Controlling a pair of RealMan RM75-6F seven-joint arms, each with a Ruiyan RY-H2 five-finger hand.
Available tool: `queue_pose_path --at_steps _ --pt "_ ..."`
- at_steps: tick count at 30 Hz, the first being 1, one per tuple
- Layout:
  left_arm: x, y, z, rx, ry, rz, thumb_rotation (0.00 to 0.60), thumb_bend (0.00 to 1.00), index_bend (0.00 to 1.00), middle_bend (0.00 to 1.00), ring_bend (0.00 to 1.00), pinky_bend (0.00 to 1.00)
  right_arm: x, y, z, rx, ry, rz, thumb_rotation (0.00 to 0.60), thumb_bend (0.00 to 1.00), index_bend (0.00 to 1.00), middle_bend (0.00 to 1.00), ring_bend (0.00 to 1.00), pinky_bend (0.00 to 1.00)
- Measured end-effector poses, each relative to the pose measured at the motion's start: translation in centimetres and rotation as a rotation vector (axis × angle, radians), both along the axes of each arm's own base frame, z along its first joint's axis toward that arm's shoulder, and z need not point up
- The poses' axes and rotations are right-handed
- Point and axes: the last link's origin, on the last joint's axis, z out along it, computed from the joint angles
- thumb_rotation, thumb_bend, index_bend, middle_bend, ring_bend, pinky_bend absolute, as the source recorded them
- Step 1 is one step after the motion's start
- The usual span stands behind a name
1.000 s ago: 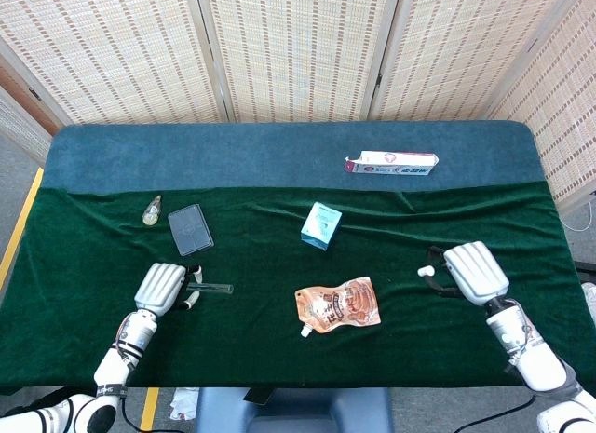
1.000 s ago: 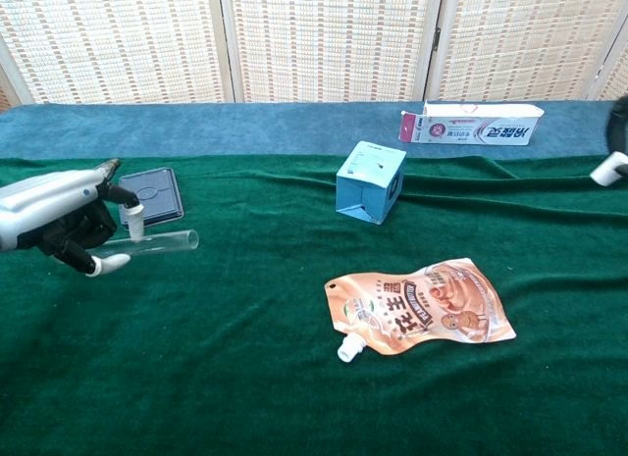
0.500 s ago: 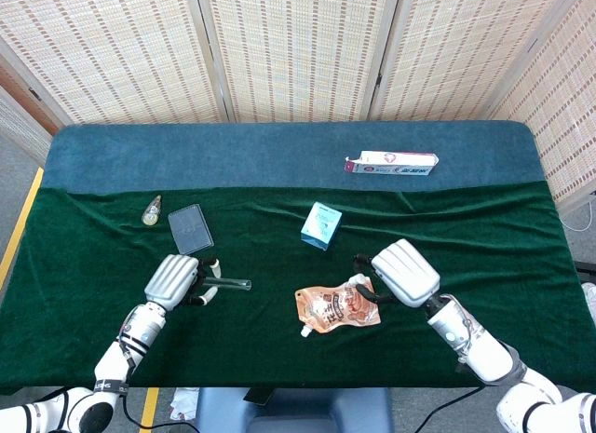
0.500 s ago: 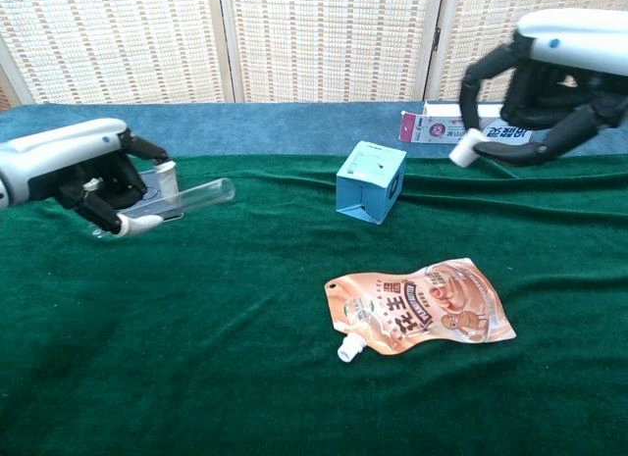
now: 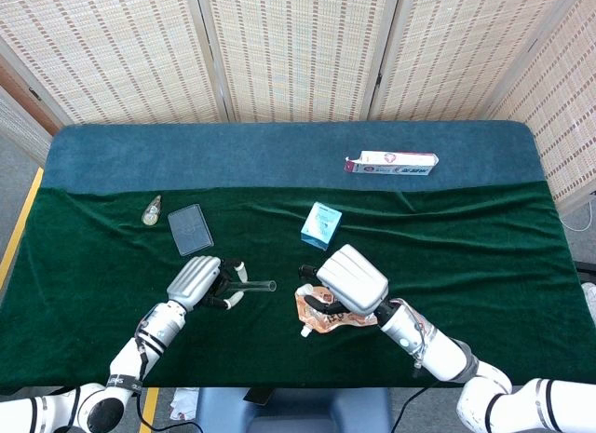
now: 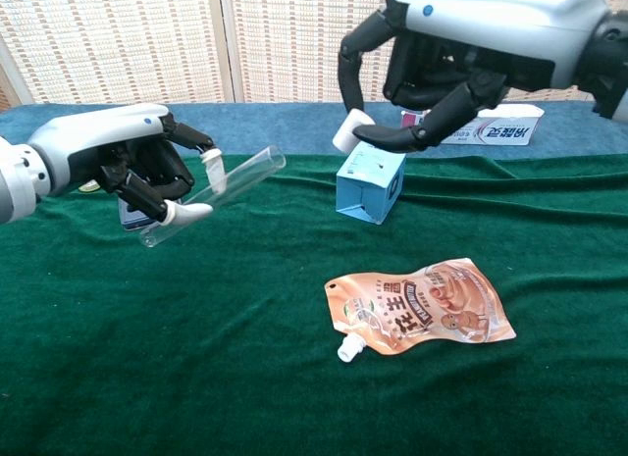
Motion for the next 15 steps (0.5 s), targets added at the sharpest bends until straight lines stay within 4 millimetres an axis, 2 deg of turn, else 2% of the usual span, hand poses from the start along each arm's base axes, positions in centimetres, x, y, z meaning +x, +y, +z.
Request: queue_pose_path --at_steps 15 --pt "1.0 -1.4 -0.6 -0.066 -0.083 -0.006 0.600 0.56 0.77 0.93 0.85 0.80 1.2 0.4 -0.8 0.000 -0.015 0.028 0.481 0.75 0.72 0.97 1.00 0.97"
